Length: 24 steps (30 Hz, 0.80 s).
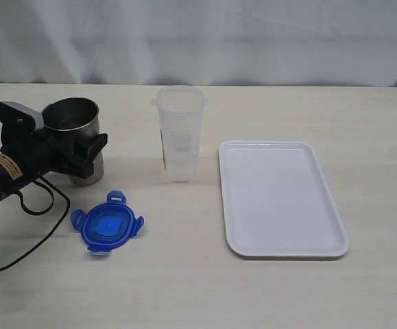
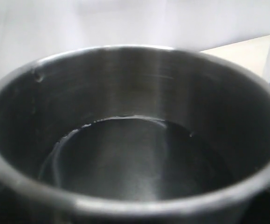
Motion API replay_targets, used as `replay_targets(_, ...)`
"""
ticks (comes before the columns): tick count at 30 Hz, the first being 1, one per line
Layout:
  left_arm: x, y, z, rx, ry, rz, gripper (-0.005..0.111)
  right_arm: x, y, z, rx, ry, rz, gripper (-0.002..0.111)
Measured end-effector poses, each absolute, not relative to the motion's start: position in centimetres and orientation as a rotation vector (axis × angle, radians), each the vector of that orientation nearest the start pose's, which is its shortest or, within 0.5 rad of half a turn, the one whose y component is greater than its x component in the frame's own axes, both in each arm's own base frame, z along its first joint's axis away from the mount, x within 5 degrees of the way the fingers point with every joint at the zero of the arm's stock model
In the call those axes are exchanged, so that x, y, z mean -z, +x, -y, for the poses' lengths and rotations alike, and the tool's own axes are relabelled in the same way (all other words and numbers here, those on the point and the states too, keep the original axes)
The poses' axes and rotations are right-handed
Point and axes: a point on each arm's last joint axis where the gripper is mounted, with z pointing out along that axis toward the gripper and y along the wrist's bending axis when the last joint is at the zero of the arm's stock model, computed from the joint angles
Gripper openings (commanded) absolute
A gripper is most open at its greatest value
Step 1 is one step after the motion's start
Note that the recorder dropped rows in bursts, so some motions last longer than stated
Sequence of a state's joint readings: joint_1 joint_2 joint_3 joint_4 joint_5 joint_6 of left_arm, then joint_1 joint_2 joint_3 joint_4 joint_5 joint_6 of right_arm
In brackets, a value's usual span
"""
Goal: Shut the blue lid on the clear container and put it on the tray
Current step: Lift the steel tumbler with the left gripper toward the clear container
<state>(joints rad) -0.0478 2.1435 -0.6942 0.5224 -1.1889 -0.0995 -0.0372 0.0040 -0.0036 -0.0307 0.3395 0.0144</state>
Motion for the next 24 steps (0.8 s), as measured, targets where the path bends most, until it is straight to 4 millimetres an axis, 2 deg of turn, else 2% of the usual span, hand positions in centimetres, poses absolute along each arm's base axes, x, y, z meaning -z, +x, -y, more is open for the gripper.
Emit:
replay_targets(5,-9.0,33.6,5.8,0.380,0.485,-1.730,0.000,-18.4,5.4,0.3,0.046,0.028,-1.823,0.004)
replay_targets(11,-12.1,33.7,5.8,0.368,0.484,-1.648,0.000,-18.4,5.4,0.3,0.046,0.028,-1.823,0.004)
replay_targets(15,-13.5,33.7,5.9,0.375,0.480,-1.614,0.000,-18.4,5.4,0.3,0.046,0.028,-1.823,0.004)
replay_targets(18,-15.7,34.6,6.1,0.414,0.466,-1.559,0.000,-18.4,5.4,0.3,0.046,0.028,-1.823,0.004)
replay_targets(21,-18.5,36.5,6.5,0.456,0.478,-1.496,0.000,-18.4,5.4,0.3,0.046,0.028,-1.823,0.004)
replay_targets(24,-19.6,37.8,8.0,0.444,0.520,-1.515,0.000,-18.4,5.4,0.3,0.046,0.028,-1.823,0.004)
